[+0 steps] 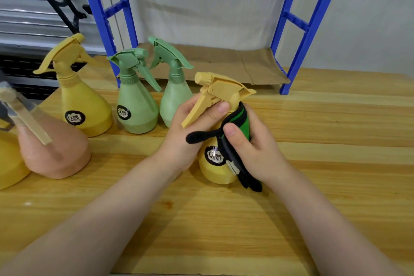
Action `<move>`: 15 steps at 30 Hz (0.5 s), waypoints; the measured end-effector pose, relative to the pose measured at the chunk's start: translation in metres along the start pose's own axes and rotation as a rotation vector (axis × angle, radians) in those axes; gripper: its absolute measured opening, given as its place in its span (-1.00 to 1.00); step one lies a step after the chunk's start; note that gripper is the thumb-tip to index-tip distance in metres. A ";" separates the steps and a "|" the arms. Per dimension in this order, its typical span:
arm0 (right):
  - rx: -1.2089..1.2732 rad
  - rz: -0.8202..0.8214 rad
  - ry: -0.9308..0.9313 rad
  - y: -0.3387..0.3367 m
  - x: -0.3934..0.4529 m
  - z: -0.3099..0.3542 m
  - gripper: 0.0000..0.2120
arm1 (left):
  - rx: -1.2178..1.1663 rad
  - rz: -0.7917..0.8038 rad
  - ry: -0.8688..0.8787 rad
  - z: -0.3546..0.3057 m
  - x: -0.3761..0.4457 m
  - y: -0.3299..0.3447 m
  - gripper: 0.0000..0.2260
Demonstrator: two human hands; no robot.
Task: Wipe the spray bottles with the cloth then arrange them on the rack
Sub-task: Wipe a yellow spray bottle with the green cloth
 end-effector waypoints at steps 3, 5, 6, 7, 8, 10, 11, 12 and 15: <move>0.049 -0.050 0.013 -0.002 0.000 0.002 -0.56 | 0.068 -0.014 -0.013 0.002 0.001 0.000 -0.84; 0.100 -0.092 0.031 -0.005 0.001 0.003 -0.65 | 0.091 -0.030 -0.004 -0.001 0.001 0.002 -0.88; 0.122 -0.126 0.041 -0.009 0.001 0.003 -0.65 | 0.089 -0.034 0.003 -0.002 0.001 0.004 -0.87; 0.136 -0.167 0.046 -0.013 0.001 0.003 -0.65 | 0.090 -0.039 0.010 -0.003 0.001 0.004 -0.83; 0.136 -0.211 0.047 -0.018 0.000 0.004 -0.65 | 0.100 -0.049 0.016 -0.003 0.002 0.004 -0.78; 0.087 -0.296 0.033 -0.028 -0.001 0.005 -0.68 | 0.142 -0.065 0.022 -0.001 0.002 0.002 -0.72; 0.043 -0.330 0.012 -0.031 -0.002 0.007 -0.72 | 0.162 -0.071 0.029 0.000 0.002 0.002 -0.73; -0.016 -0.357 -0.010 -0.033 -0.002 0.009 -0.75 | 0.173 -0.079 0.042 0.000 0.002 0.002 -0.75; -0.210 -0.417 -0.046 -0.034 -0.005 0.013 -0.69 | 0.122 -0.070 0.061 -0.001 -0.003 0.011 -0.74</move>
Point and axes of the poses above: each hand's wrist, its own x-axis towards the middle knuckle, its own y-axis out of the palm, z = x × y, the point moved 9 cm from there along x, towards the middle knuckle, and after that the axes turned 2 degrees about -z, right-handed, at the moved point
